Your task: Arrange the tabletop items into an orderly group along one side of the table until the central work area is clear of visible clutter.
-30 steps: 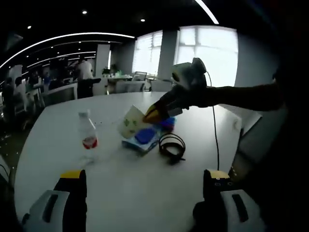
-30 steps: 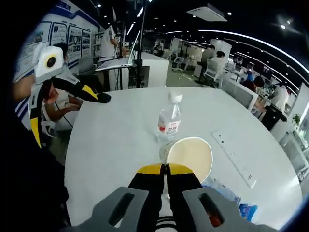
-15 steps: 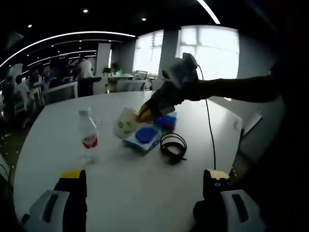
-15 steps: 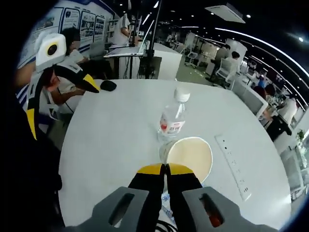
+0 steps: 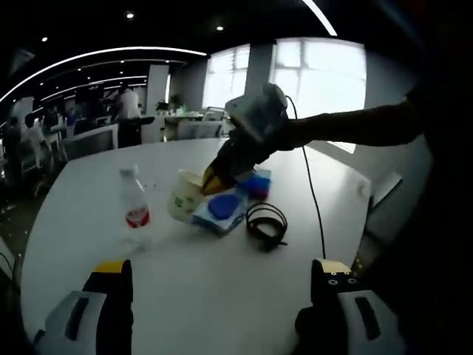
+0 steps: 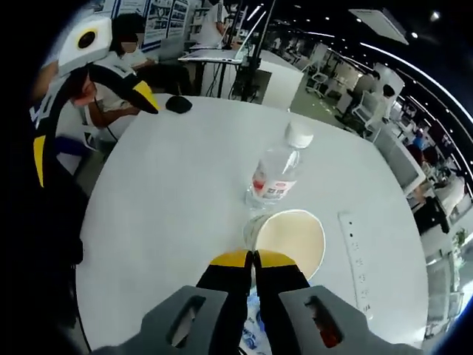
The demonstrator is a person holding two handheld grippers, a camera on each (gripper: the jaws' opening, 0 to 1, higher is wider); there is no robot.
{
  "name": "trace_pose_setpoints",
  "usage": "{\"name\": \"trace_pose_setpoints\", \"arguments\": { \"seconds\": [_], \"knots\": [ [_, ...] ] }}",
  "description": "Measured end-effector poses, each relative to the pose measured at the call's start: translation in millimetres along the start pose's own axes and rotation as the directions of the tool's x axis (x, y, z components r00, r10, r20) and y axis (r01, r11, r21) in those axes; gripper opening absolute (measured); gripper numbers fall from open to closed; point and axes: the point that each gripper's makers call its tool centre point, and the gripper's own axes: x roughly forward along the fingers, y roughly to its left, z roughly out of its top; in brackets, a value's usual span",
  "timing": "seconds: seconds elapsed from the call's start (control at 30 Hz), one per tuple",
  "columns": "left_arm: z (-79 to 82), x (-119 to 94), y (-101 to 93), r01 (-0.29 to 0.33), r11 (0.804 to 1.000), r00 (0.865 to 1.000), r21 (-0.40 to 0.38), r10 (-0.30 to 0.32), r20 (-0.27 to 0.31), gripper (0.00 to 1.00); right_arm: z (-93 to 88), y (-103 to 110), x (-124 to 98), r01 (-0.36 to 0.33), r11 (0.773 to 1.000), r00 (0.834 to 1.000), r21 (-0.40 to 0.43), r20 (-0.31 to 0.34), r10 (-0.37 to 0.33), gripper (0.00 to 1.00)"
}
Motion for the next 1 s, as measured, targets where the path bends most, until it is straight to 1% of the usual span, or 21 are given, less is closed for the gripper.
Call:
{"name": "trace_pose_setpoints", "arguments": {
  "seconds": [0.1,0.3,0.4,0.47,0.63,0.77,0.9,1.0],
  "knots": [
    [-1.9,0,-0.6,0.002,1.000,1.000,0.005,-0.002,-0.011,0.99,1.1,0,7,-0.013,1.000,1.000,-0.019,-0.012,0.012,0.00],
    [-1.3,0,2.7,0.001,1.000,1.000,0.004,-0.001,-0.011,0.99,1.4,-2,20,-0.029,0.997,0.999,-0.070,-0.046,0.026,0.00],
    [-1.1,0,4.8,-0.001,1.000,1.000,0.004,0.001,-0.010,0.99,0.7,1,25,-0.045,0.992,0.996,-0.115,-0.081,0.035,0.00],
    [-1.4,-1,5.6,-0.002,1.000,1.000,0.003,0.002,-0.011,0.99,-2.0,-3,32,-0.048,0.988,0.994,-0.145,-0.102,0.033,0.00],
    [-3.8,0,8.0,-0.001,1.000,1.000,-0.001,0.001,-0.017,0.99,-4.0,-5,42,-0.065,0.972,0.989,-0.227,-0.145,0.032,0.00],
    [-4.1,2,11.2,-0.002,1.000,1.000,-0.008,0.002,-0.014,0.99,-7.1,-5,50,-0.092,0.948,0.982,-0.304,-0.188,0.035,0.00],
    [-3.2,2,11.2,-0.004,1.000,1.000,-0.013,0.004,-0.010,0.99,-8.9,-5,56,-0.109,0.938,0.978,-0.330,-0.207,0.041,0.00],
    [-3.3,3,11.4,-0.006,1.000,1.000,-0.019,0.006,-0.008,0.99,-12.0,-7,62,-0.123,0.922,0.973,-0.366,-0.228,0.040,0.00]
  ]
}}
